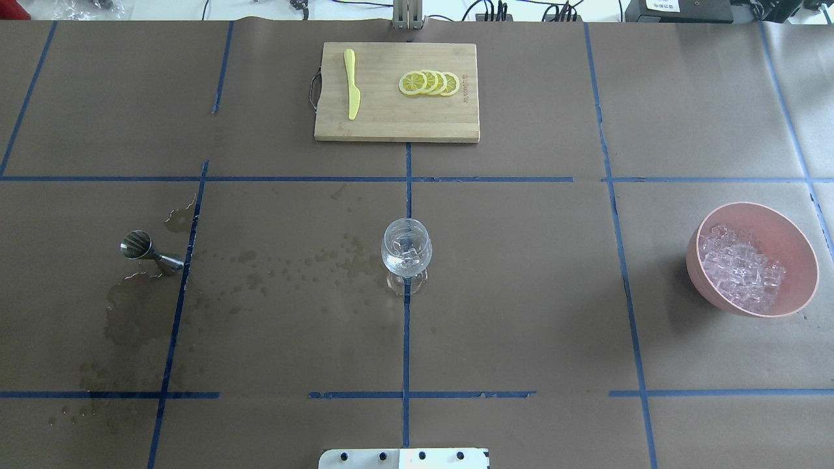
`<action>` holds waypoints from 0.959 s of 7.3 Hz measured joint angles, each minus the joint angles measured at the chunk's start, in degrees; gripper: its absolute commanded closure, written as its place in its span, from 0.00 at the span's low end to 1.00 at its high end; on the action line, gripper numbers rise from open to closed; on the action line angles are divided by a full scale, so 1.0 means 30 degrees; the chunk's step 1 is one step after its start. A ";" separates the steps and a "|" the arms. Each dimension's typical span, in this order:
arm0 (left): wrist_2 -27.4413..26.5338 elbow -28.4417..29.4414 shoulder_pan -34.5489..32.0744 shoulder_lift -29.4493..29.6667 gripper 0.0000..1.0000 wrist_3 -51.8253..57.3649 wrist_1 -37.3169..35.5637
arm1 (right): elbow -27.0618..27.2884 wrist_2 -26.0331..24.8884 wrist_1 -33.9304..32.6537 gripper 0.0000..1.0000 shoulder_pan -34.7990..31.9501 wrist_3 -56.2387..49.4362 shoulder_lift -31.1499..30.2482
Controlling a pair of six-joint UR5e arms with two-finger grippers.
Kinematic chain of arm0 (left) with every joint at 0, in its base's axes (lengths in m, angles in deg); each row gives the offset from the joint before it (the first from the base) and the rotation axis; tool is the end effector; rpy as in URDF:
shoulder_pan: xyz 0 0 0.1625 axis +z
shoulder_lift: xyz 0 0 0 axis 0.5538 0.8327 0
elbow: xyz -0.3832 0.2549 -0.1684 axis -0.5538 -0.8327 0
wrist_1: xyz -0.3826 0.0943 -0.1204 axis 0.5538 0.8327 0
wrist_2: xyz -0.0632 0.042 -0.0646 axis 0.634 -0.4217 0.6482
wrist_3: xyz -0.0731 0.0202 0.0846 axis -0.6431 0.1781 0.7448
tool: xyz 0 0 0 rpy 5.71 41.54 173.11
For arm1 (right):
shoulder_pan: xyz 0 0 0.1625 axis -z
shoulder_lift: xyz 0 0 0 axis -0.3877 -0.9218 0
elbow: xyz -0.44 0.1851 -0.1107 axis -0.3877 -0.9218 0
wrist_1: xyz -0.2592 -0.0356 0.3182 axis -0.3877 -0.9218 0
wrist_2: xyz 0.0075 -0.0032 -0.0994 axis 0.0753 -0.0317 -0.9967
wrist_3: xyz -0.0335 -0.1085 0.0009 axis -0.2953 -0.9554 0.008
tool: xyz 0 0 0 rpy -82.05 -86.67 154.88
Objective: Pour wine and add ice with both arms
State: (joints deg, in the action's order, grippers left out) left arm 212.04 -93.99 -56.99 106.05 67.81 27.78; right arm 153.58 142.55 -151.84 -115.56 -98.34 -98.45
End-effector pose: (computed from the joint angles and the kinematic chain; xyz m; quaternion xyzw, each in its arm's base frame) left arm -0.0593 -0.4638 0.7055 0.0552 0.3748 0.0027 0.9254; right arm 0.0756 -0.5231 0.7292 0.0270 -0.3972 -0.0486 0.9160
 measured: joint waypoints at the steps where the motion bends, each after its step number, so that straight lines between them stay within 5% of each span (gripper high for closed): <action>1: 0.0000 -0.0017 0.0000 0.0000 0.00 0.0002 0.0005 | -0.0100 -0.0009 0.0144 0.00 -0.0010 0.0081 -0.0006; 7: -0.0001 -0.0017 0.0005 0.0001 0.00 0.0011 0.0029 | 0.0536 -0.0034 0.0226 0.00 -0.0020 0.0539 -0.0481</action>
State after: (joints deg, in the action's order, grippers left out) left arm 212.03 -94.05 -56.97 106.06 67.84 27.87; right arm 155.19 142.45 -151.16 -115.62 -96.73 -99.89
